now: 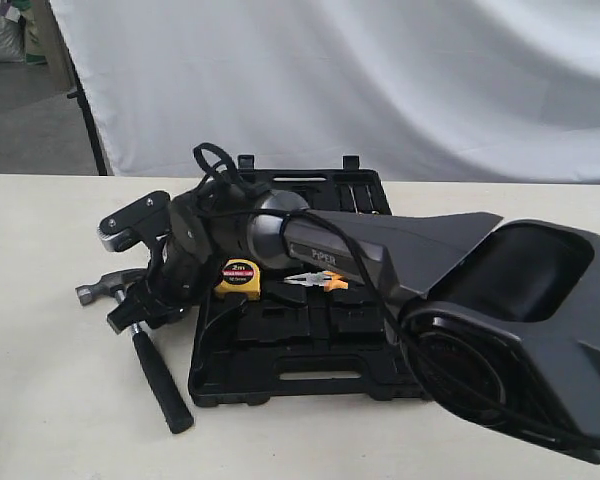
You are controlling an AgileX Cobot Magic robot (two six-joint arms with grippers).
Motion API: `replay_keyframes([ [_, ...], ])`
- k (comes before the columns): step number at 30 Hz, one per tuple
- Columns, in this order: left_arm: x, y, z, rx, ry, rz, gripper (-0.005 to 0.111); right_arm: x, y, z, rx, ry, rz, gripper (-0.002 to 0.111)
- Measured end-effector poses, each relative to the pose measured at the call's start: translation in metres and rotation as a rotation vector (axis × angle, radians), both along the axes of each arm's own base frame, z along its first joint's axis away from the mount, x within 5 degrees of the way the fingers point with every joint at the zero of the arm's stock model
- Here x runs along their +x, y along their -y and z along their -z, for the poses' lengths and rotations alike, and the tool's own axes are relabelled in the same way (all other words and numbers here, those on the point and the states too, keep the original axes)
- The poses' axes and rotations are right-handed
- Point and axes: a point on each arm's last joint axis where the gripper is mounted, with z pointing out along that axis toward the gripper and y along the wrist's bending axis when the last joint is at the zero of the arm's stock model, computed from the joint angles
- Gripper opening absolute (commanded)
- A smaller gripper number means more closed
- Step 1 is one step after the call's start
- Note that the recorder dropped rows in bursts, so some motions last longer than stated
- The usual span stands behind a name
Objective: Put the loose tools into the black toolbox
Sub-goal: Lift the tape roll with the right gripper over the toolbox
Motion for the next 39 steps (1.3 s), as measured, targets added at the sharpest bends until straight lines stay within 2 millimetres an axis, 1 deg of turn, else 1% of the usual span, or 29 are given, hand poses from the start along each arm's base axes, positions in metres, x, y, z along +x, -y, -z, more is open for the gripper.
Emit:
replay_keyframes([
  [4, 0.000, 0.000, 0.000, 0.000, 0.000, 0.000, 0.001, -0.001, 0.002, -0.035, 0.043, 0.033, -0.001, 0.000],
  [6, 0.000, 0.000, 0.000, 0.000, 0.000, 0.000, 0.001, -0.002, 0.004, -0.058, 0.077, 0.057, -0.001, 0.000],
  [10, 0.000, 0.000, 0.000, 0.000, 0.000, 0.000, 0.001, -0.006, 0.009, -0.089, 0.107, 0.081, -0.001, 0.000],
  [13, 0.000, 0.000, 0.000, 0.000, 0.000, 0.000, 0.001, -0.005, 0.017, -0.101, 0.095, 0.072, 0.011, 0.000],
  [17, 0.000, 0.000, 0.000, 0.000, 0.000, 0.000, 0.001, 0.008, 0.036, -0.109, 0.056, 0.036, 0.062, 0.000],
  [22, 0.000, 0.000, 0.000, 0.000, 0.000, 0.000, 0.001, 0.027, 0.062, -0.110, 0.006, -0.006, 0.130, 0.000],
  [25, 0.000, 0.000, 0.000, 0.000, 0.000, 0.000, 0.001, 0.039, 0.080, -0.104, -0.022, -0.032, 0.174, 0.000],
  [35, 0.000, 0.000, 0.000, 0.000, 0.000, 0.000, 0.001, 0.066, 0.150, -0.054, -0.080, -0.108, 0.343, 0.000],
  [39, 0.000, 0.000, 0.000, 0.000, 0.000, 0.000, 0.001, 0.071, 0.168, -0.037, -0.094, -0.125, 0.380, 0.000],
])
